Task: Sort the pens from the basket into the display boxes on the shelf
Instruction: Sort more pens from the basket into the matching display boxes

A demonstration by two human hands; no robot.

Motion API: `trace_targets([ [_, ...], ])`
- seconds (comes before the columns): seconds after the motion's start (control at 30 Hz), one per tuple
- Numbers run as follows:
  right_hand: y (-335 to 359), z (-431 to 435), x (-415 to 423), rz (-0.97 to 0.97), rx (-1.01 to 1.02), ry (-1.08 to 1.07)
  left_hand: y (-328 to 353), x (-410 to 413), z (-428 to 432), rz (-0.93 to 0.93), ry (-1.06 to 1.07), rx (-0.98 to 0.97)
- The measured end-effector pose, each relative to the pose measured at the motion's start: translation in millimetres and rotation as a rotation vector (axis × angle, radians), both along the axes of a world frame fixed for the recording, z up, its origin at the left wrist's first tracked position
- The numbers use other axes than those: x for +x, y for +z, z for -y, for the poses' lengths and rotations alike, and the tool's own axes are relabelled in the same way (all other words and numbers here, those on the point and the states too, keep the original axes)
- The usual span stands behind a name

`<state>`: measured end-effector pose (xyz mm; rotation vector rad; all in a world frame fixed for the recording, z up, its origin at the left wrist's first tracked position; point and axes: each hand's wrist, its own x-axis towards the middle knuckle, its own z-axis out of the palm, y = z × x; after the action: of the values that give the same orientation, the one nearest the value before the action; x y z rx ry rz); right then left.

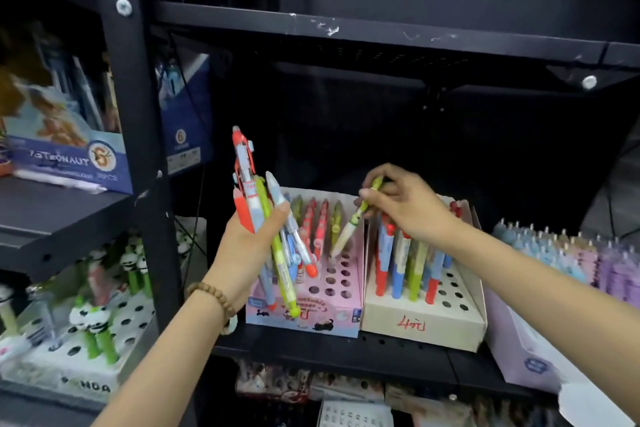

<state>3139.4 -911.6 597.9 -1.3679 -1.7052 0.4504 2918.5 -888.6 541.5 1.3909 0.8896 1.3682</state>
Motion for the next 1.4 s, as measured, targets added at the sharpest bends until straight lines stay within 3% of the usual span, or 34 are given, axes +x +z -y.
trace_targets([
  [0.13, 3, -15, -5, 0.238, -0.026, 0.025, 0, -1, -4, 0.045, 0.003, -0.019],
  [0.33, 0, -23, -14, 0.288, -0.178, 0.109, -2, -3, -4, 0.07, -0.02, -0.025],
  [0.47, 5, -24, -15, 0.434, -0.205, 0.118, -3, -5, -2, 0.075, -0.03, -0.027],
  [0.67, 2, -31, -14, 0.336, -0.202, 0.074, -1, -3, 0, 0.098, -0.037, -0.029],
  [0.9, 7, -21, -17, 0.488, -0.145, 0.005, 0, -3, 8, 0.143, -0.061, -0.047],
  [1.0, 16, 4, -26, 0.307, 0.017, 0.088, 2, 0, 12, 0.235, -0.031, -0.082],
  [1.13, 10, 34, -43, 0.089, -0.213, 0.268, 10, 13, 18, 0.356, -0.034, -0.109],
  [1.23, 10, 38, -42, -0.059, -0.306, 0.253, 17, 21, 20, 0.404, -0.018, -0.082],
  [1.4, 26, 38, -27, -0.5, -0.378, 0.179, 26, 25, 20, 0.347, -0.05, -0.045],
])
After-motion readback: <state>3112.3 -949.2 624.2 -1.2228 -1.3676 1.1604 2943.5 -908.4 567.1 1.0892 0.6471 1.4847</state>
